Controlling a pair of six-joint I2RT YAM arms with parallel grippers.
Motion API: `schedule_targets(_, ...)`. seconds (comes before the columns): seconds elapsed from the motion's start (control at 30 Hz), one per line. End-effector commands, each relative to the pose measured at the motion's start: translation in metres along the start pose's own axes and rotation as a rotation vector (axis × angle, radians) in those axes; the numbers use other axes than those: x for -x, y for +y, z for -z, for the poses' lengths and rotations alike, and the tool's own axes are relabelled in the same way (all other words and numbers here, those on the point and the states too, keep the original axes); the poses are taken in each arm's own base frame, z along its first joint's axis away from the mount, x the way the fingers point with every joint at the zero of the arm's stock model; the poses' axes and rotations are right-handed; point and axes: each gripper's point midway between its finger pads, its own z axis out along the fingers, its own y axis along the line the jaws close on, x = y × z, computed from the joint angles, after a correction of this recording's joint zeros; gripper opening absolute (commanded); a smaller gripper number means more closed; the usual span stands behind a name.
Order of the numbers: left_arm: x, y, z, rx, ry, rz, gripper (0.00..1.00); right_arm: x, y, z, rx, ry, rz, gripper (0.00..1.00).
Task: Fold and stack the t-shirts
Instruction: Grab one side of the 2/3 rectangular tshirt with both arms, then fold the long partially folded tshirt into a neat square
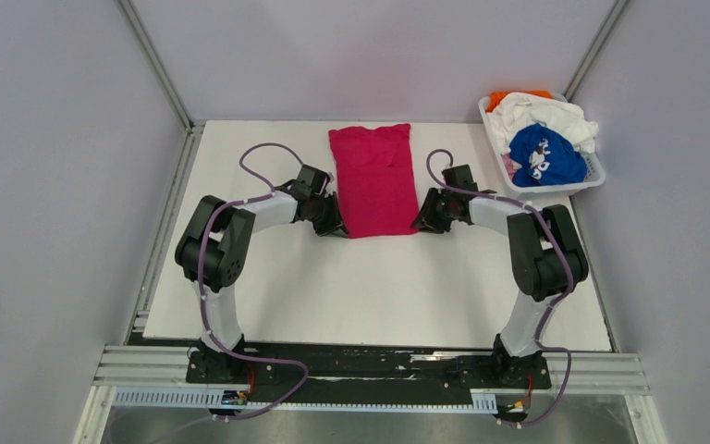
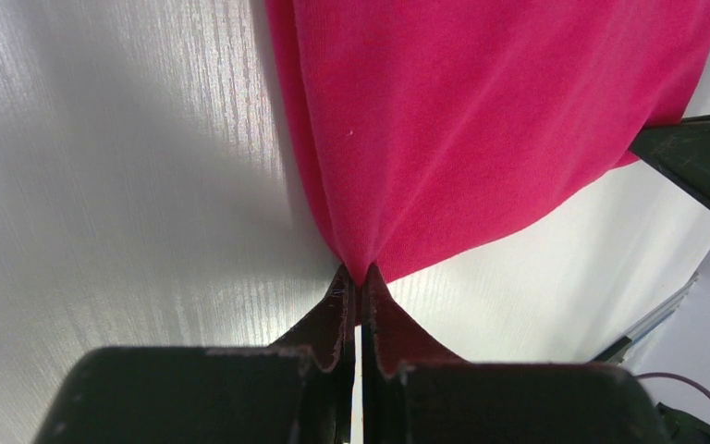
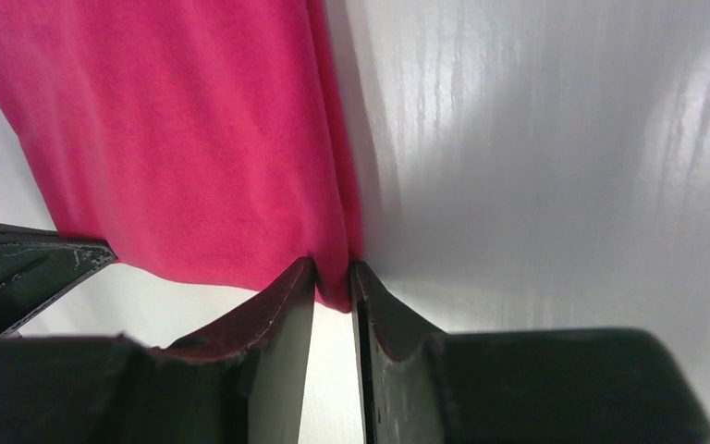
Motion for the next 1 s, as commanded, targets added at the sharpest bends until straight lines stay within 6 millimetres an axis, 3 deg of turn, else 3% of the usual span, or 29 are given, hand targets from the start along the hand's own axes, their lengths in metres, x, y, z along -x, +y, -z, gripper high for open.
schedule_targets(0.0, -0.008, 0.025, -0.001, 0.106, 0.002, -0.025, 0.00, -0.006, -0.013, -0.018, -0.019, 0.013, 0.023, 0.21)
schedule_targets(0.13, -0.004, 0.023, 0.002, 0.112, -0.016, -0.032, 0.00, -0.010, -0.011, -0.016, -0.005, 0.010, 0.041, 0.00)
schedule_targets(0.3, -0.009, 0.021, 0.018, 0.102, -0.037, -0.045, 0.00, -0.037, 0.008, 0.009, 0.099, 0.060, 0.081, 0.00)
schedule_targets(0.5, -0.055, 0.028, 0.058, 0.110, -0.020, -0.035, 0.00, -0.112, 0.021, 0.059, 0.198, 0.194, 0.091, 0.00)
schedule_targets(0.7, -0.115, 0.012, 0.122, 0.056, -0.019, -0.063, 0.00, -0.169, 0.063, 0.132, 0.363, 0.276, 0.166, 0.00)
schedule_targets(0.83, -0.125, -0.012, 0.166, -0.043, -0.076, -0.087, 0.00, -0.173, 0.086, 0.172, 0.466, 0.254, 0.200, 0.00)
schedule_targets(0.97, -0.110, -0.036, 0.196, -0.130, -0.184, -0.129, 0.00, -0.150, 0.097, 0.186, 0.475, 0.147, 0.209, 0.00)
